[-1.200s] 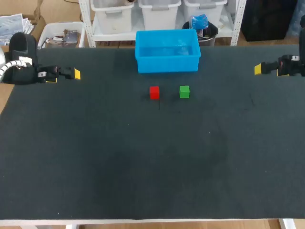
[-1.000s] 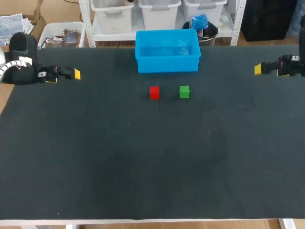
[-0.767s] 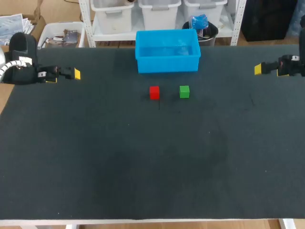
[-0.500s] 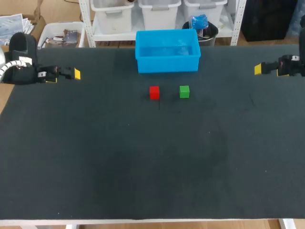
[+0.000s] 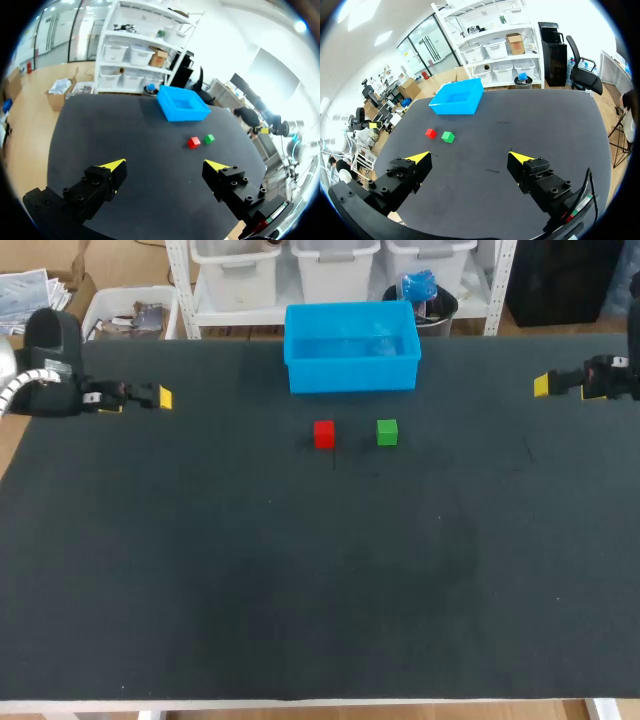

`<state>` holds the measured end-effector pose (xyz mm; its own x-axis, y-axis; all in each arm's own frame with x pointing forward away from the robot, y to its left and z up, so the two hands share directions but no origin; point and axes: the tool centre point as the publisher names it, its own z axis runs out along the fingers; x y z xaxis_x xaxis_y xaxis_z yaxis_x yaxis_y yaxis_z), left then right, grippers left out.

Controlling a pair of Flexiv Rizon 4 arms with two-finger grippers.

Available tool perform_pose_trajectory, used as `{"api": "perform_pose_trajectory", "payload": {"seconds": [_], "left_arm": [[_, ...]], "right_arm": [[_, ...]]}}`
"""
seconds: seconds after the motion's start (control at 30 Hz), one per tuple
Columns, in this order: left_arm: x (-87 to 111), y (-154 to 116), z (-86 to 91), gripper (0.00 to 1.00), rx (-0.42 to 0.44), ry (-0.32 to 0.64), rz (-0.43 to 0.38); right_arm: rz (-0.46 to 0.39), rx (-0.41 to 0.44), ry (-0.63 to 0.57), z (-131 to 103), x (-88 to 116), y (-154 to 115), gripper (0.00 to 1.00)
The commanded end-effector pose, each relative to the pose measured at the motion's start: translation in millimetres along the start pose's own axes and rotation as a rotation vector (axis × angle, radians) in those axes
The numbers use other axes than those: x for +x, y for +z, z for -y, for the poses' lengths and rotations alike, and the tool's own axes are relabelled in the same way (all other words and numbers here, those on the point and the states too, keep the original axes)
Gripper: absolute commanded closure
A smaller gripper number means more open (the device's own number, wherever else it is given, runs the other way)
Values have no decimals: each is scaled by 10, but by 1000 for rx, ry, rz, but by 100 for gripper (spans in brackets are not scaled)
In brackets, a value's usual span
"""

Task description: Use the left arm to pick the red cube and place it into the blue plastic box first, then use the right arm to grasp the green cube and put it into the same blue plastic box after the first action is fully finished.

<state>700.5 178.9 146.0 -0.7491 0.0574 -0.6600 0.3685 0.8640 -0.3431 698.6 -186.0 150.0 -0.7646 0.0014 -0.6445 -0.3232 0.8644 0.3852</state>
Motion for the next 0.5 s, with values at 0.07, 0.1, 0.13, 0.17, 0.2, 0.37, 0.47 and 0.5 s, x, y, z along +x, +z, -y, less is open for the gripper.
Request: {"api": "perform_pose_trajectory", "payload": {"seconds": [0.07, 0.1, 0.13, 0.17, 0.2, 0.37, 0.47, 0.5], "left_arm": [[-321, 395, 306, 0, -162, 51, -135], [-353, 448, 358, 0, -157, 39, -132], [-381, 494, 410, 0, -148, 37, -139], [-411, 515, 459, 0, -138, 37, -118], [-411, 515, 459, 0, -138, 37, -118], [-411, 515, 459, 0, -138, 37, -118], [-411, 515, 459, 0, -138, 37, -118], [-411, 515, 459, 0, -138, 37, -118]], "right_arm": [[-1, 3, 0, -3, -3, 6, 0], [-1, 3, 0, -3, -3, 6, 0], [-1, 3, 0, -3, -3, 6, 0], [-1, 3, 0, -3, -3, 6, 0], [-1, 3, 0, -3, -3, 6, 0], [-1, 3, 0, -3, -3, 6, 0], [-1, 3, 0, -3, -3, 6, 0], [-1, 3, 0, -3, -3, 6, 0]]}}
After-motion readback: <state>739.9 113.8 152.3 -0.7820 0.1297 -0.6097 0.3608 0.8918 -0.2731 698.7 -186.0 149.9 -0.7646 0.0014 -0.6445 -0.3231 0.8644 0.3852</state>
